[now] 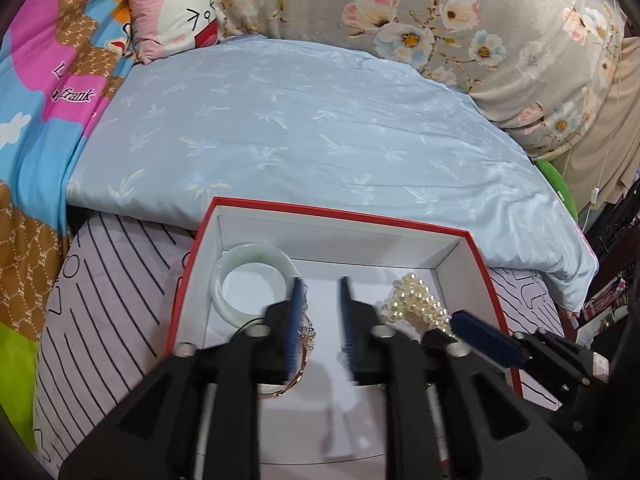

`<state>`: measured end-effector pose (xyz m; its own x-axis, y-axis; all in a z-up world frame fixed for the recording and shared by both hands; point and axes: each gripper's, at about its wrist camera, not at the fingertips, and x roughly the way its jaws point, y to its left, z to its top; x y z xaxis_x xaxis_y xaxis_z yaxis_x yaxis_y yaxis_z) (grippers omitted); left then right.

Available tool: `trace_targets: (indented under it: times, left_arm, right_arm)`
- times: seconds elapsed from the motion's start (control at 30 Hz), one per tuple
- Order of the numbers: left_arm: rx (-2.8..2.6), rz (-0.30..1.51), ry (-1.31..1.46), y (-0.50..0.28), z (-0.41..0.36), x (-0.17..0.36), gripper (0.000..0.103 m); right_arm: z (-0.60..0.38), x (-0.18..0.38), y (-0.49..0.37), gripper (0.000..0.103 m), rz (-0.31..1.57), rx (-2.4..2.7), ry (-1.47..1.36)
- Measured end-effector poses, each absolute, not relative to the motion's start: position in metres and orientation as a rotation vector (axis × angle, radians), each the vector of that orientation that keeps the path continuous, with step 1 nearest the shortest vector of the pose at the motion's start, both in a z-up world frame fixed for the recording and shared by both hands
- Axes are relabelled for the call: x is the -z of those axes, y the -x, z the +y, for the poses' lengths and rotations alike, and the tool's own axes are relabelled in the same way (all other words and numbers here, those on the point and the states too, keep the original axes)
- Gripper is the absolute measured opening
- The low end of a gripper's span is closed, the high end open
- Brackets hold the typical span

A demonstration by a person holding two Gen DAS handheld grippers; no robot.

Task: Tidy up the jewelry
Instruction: 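Lower both items into the red box and open both grippers, then withdraw both grippers from the box toward the remaining jewelry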

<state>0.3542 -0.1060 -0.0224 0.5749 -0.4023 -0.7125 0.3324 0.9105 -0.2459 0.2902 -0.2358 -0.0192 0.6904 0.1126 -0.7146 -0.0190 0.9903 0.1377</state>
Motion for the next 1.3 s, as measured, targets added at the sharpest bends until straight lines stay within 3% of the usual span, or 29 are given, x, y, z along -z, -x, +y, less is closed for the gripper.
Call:
trace_targets:
  times: [0.03,0.07,0.53,0.63,1.0,1.3]
  left_arm:
    - [0.425,0.851,0.091,-0.354,-0.104,0.022,0.039]
    - [0.419,0.845,0.093,-0.353,-0.102,0.020,0.040]
    - [0.325,0.785,0.036,-0.315,-0.068,0.001,0.042]
    - [0.312,0.780,0.032,-0.297,-0.055,0.001,0.050]
    - [0.251,0.809,0.014,-0.222,-0.019,0.018,0.051]
    - [0.234,0.899,0.014,-0.171,-0.004,0.052,0.053]
  right_arm:
    - [-0.236,0.018,-0.289,0.030,0.802,-0.074,-0.121]
    - [-0.236,0.016,-0.287,0.031,0.799,-0.071,-0.121]
    - [-0.239,0.003,-0.235,0.045,0.768,-0.043,-0.120]
    - [-0.241,0.000,-0.215,0.045,0.759,-0.025,-0.119]
    - [-0.218,0.025,-0.134,0.045,0.824,-0.047,-0.115]
    - [-0.198,0.062,-0.120,0.045,0.895,-0.091,-0.127]
